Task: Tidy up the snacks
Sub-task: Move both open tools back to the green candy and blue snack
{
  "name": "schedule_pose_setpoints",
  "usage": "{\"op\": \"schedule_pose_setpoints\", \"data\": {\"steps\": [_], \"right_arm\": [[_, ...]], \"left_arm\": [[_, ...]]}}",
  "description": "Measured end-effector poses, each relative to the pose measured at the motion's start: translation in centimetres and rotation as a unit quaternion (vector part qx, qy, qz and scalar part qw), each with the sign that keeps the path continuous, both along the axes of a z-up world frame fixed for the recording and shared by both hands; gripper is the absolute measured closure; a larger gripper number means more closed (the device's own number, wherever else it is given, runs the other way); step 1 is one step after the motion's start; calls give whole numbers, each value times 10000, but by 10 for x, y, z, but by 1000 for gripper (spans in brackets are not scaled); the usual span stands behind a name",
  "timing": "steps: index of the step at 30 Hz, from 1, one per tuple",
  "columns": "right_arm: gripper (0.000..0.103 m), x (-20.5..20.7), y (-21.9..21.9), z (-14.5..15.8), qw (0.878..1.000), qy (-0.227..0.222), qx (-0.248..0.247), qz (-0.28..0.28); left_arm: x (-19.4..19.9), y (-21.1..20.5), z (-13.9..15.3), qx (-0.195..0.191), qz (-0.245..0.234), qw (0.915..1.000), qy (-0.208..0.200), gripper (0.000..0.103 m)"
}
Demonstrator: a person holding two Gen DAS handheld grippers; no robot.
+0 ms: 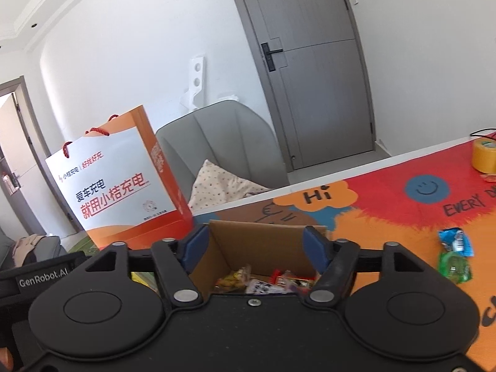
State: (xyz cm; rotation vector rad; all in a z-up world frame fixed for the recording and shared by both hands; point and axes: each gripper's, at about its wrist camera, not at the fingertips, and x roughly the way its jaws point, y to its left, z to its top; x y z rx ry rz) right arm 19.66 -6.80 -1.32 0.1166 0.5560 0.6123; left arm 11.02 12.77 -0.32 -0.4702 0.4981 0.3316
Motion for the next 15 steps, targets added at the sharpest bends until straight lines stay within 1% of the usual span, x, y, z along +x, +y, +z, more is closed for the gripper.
{"op": "schedule_pose_setpoints", "data": {"steps": [2,5,10,15], "right_arm": [[21,-3,-10,0,9999,-29,-31,-99],[14,-6,-25,0,9996,-45,-119,-265],[8,-12,-47,0,9985,-125,-254,-467],[6,-17,-71,-1,9977,-105,-170,-654]], "left_arm": [[0,-8,0,48,-44,10000,-1,16],[2,-21,0,123,-138,9998,50,15],[6,-40,0,245,-307,9992,91,9],[9,-60,0,401,-429,9982,136,8]]}}
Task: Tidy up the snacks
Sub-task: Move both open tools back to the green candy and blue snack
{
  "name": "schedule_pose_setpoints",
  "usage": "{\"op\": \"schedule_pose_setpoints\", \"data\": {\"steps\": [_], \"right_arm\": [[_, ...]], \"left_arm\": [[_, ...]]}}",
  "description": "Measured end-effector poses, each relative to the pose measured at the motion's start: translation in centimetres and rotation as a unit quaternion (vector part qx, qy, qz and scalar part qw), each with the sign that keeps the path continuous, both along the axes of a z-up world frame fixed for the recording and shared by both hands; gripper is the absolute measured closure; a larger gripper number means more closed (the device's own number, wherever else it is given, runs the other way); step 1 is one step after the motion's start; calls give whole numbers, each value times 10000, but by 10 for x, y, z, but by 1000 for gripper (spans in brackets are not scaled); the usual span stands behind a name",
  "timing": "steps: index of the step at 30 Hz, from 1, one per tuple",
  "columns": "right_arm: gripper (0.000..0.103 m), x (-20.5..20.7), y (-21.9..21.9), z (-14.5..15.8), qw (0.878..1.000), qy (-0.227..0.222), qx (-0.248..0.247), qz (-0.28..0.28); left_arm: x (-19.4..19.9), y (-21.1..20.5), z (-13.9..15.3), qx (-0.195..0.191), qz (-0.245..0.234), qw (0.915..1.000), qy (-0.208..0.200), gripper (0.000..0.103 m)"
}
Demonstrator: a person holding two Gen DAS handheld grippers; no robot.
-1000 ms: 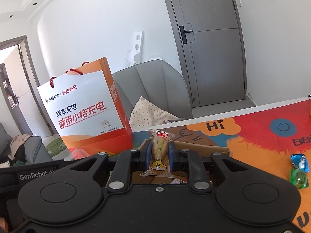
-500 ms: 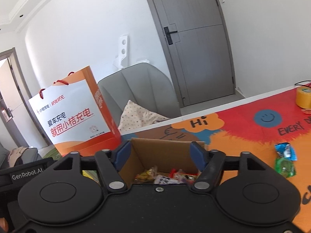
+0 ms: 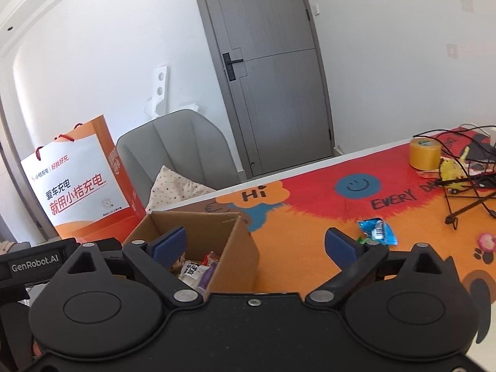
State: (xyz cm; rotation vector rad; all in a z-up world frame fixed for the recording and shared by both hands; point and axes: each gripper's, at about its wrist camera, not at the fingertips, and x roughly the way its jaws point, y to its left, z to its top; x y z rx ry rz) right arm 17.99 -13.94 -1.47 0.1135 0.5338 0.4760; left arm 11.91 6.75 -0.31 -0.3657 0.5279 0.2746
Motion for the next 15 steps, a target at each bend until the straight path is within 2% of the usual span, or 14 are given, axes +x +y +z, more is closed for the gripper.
{"op": "schedule_pose_setpoints", "data": {"steps": [4,15], "right_arm": [[0,-4,-20,0,9998,-98,76,-185],[0,-2,-71,-6,9973,-207,178,-688]], "left_arm": [[4,-15,0,40,-157,9999,25,8],[17,-53,2,-41,-542,9985,-23,8]]}}
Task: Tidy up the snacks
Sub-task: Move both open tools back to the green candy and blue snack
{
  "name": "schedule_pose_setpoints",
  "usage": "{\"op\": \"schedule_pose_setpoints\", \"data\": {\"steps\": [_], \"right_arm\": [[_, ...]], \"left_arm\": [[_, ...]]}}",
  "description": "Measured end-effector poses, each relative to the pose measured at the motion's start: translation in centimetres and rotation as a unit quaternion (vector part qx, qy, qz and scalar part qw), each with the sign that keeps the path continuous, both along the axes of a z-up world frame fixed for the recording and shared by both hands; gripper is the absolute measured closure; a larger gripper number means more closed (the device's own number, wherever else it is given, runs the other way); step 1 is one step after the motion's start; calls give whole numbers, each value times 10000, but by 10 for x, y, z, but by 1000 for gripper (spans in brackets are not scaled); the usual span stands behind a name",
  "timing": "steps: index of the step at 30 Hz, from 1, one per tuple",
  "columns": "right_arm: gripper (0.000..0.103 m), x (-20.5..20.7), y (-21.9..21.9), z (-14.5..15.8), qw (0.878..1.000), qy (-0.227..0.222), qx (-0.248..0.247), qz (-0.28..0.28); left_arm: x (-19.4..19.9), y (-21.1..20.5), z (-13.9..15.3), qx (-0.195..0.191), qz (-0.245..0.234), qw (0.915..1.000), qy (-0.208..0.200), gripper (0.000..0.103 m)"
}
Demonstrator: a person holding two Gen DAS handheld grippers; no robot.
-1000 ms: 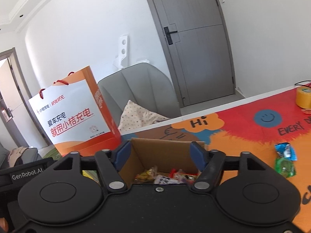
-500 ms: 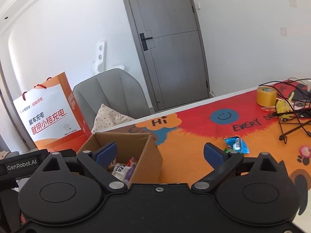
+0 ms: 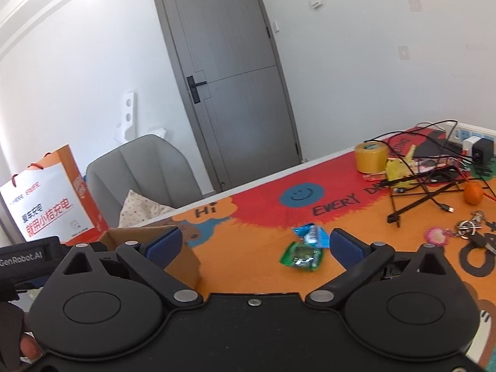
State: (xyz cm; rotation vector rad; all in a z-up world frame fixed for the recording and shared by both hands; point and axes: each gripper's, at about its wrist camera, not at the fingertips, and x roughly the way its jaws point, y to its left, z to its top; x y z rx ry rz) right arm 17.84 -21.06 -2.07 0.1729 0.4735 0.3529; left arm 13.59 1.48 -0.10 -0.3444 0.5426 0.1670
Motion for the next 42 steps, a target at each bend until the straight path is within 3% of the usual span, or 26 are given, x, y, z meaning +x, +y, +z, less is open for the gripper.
{"op": "schedule_pose_setpoints", "data": {"steps": [10,24,42], "right_arm": [[0,16,-50,-12,9990,337,198,-231],[1,48,-79,-23,9970,603,235,-421],[6,92,-103,-59,9924,1035,402,-538]], "left_arm": [[22,-33,4,198,-240,9995,-16,8],[63,-65,-5,155,-654,9977,95,8],[131,-105,-57,34,-766,9948,678,11]]}}
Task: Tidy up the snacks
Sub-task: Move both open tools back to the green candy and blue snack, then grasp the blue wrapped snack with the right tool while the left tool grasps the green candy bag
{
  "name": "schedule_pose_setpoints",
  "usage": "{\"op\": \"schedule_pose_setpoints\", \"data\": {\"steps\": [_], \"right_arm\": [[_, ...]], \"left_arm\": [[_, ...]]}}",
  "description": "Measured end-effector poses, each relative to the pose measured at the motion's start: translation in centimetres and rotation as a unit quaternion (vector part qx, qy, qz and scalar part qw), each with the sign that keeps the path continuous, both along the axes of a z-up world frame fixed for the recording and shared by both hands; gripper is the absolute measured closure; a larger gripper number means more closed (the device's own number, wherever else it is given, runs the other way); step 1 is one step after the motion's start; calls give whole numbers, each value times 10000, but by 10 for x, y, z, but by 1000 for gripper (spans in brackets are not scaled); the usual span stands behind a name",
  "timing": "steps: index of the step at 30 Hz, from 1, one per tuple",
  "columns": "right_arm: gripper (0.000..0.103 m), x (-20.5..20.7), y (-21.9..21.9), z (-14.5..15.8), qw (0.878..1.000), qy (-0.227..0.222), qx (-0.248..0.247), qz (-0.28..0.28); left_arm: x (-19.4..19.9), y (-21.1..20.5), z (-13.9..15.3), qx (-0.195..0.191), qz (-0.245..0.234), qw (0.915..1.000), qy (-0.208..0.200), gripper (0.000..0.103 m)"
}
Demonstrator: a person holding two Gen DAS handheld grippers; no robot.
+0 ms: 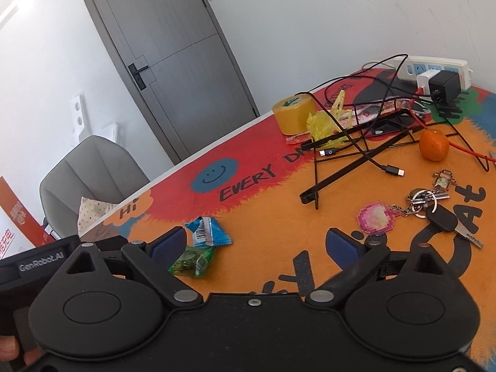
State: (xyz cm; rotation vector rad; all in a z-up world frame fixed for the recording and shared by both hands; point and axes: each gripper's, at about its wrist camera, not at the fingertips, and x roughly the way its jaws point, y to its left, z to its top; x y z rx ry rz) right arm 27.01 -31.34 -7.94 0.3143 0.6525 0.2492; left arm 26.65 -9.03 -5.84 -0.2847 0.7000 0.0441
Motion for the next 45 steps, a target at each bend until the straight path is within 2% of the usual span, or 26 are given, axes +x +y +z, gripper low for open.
{"op": "schedule_pose_setpoints", "data": {"steps": [5,13,20,23,25,30,45], "right_arm": [[7,8,-6,-8,9999,62,67,-57],[11,21,-16,-21,9995,221,120,-183],[15,28,-18,-27,9991,295,102,-271],[16,29,-16,-28,9992,301,89,-264],[17,29,-13,-29,9992,310,92,-250],[19,32,0,-26,9995,286,93,-105],[24,49,46,-14,9990,213,88,382]], "left_arm": [[13,-9,-15,-34,-62,9999,117,14],[35,-19,-39,-140,-44,9993,352,24],[49,-25,-56,-206,36,9991,372,35],[48,-26,-57,-98,86,9994,318,62],[48,-22,-56,-173,85,9992,344,72],[41,-11,-52,-192,160,9992,312,76],[25,17,-30,-320,373,9988,-42,77]]}}
